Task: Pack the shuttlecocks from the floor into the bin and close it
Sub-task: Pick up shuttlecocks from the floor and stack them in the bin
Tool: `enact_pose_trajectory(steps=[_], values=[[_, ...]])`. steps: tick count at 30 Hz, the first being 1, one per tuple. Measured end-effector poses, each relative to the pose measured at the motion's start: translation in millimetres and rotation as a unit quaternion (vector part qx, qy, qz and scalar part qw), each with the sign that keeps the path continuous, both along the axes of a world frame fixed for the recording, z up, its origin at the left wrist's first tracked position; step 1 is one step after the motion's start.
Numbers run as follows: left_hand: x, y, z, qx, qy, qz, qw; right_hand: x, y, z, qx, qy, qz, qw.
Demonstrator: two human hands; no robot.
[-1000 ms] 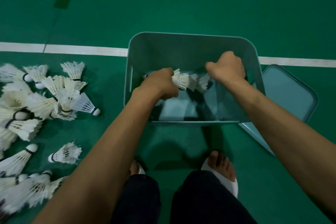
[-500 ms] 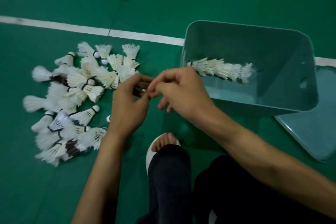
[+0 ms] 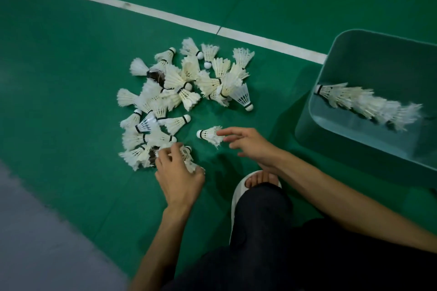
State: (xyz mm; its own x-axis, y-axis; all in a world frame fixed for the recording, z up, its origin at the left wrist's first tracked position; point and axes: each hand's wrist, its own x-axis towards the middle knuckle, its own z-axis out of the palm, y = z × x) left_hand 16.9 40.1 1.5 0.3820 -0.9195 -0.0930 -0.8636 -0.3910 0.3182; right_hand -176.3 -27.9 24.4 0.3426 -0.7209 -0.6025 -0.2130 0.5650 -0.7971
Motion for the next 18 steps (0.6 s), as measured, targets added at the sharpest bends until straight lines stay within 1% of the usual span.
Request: enact_pose_trajectory(steps=[2,4,6,9,11,14,17,18], values=[[5,-2,-4,0.03,0.0,0.023,0.999,8,-6,-6,-0.006,-0.007,0.017,1.0],[7,0,-10,0.068,0.01,0.007,0.998,19,-12,-13,-0.013,-0.005,0.038,0.999],[5,2,-16,0.078,0.013,-0.016,0.997,28,-15,-21,-0.005,-0.005,0.051,0.999],[2,0,-18,0.041,-0.01,-0.023,0.999,30,-17,-32,0.047,-0.023,0.058,0.997],[-1,-2,-20,0.002,-0.035,-0.024,0.999,23,-16,-38,0.066,-0.041,0.045,0.996],[-4,-6,-21,-0.051,-0.061,0.011,0.997,14,-15,-41,0.07,-0.063,0.033,0.995],[-3,-9,-23,-0.067,-0.088,0.01,0.994,13,-15,-37,0.055,-0.069,0.037,0.995],[-3,-9,-23,-0.06,-0.093,0.006,0.994,16,-15,-36,0.045,-0.067,0.045,0.996]])
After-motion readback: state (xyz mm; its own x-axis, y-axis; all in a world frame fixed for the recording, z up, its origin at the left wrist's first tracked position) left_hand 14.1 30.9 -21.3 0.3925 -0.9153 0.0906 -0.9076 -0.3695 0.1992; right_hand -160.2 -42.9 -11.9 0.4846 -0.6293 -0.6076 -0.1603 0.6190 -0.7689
